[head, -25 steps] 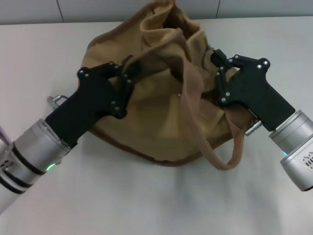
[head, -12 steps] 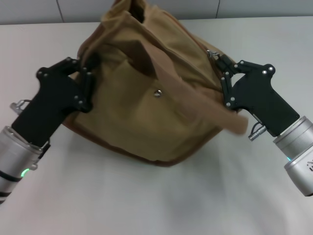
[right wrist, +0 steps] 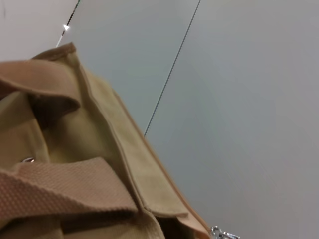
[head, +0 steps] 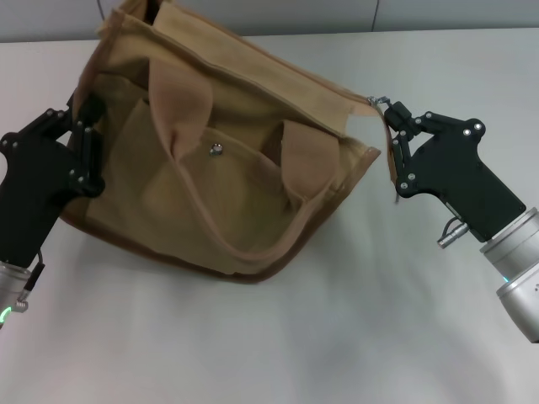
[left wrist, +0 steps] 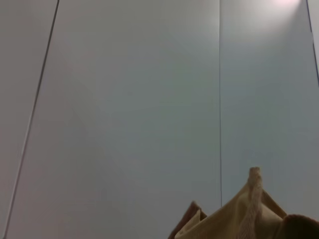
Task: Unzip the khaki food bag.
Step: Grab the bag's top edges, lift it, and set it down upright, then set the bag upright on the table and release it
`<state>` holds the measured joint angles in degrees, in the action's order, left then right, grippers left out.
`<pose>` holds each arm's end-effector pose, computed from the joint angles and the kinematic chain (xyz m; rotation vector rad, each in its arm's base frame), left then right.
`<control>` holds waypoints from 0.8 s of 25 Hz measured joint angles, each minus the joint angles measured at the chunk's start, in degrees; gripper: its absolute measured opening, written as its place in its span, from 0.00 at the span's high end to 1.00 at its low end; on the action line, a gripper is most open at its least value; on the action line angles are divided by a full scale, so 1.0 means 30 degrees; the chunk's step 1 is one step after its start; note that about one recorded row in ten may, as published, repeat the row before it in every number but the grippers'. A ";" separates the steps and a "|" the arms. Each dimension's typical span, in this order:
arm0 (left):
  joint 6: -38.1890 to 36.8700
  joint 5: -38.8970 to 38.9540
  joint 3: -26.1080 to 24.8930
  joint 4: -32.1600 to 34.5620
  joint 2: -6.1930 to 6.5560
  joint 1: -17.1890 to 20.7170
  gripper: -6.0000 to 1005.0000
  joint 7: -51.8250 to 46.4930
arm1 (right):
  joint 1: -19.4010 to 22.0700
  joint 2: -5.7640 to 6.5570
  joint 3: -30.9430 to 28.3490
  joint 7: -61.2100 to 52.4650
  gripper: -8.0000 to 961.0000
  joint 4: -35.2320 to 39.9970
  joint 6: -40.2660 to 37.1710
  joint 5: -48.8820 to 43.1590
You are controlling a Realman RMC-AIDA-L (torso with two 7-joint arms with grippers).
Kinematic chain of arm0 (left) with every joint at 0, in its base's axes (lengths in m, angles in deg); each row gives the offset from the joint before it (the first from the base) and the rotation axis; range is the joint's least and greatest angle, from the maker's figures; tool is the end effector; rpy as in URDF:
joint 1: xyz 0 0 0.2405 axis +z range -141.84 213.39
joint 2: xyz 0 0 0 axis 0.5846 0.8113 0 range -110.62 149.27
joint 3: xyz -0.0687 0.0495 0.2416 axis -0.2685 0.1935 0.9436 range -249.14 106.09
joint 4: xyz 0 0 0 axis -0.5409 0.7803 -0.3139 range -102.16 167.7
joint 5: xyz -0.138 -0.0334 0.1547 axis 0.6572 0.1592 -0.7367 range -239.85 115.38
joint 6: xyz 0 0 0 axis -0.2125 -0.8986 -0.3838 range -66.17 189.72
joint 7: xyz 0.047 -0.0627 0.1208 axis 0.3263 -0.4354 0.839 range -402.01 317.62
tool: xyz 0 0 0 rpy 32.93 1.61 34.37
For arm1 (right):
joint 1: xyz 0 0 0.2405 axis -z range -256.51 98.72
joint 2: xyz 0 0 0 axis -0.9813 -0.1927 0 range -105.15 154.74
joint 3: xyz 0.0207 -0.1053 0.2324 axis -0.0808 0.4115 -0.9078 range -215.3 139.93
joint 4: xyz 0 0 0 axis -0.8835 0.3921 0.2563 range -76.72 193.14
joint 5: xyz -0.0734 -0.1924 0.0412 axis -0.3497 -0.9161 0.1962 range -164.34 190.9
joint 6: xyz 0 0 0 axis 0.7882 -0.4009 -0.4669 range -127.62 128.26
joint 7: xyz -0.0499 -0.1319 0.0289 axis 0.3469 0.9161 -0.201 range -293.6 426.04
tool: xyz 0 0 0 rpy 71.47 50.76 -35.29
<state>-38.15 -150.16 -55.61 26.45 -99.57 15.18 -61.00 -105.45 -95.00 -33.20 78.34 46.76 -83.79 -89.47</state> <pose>-0.2904 0.2503 -0.0192 -1.7983 -0.3290 -1.1706 0.2669 0.2825 -0.0679 -1.9412 -0.0605 0.7373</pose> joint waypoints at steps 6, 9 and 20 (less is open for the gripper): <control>0.0327 -0.0104 0.0250 0.0037 -0.0001 0.0192 0.91 -0.0001 | -0.0357 0.0000 -0.0061 -0.0187 0.96 -0.0423 -0.0059 0.0013; 0.0482 -0.0147 0.0365 0.0095 0.0015 0.0338 0.91 -0.0001 | -0.0418 0.0001 -0.0301 -0.0222 0.96 -0.0598 -0.0098 0.0015; 0.3268 -0.0133 0.0371 -0.0792 -0.0080 0.0199 0.91 -0.0500 | -0.0086 0.0125 -0.2694 -0.7622 0.54 0.0480 -0.3612 -0.0043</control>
<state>-28.34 -150.56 -54.50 24.08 -99.80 15.78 -62.50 -105.70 -94.63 -41.28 55.48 48.19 -94.63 -89.60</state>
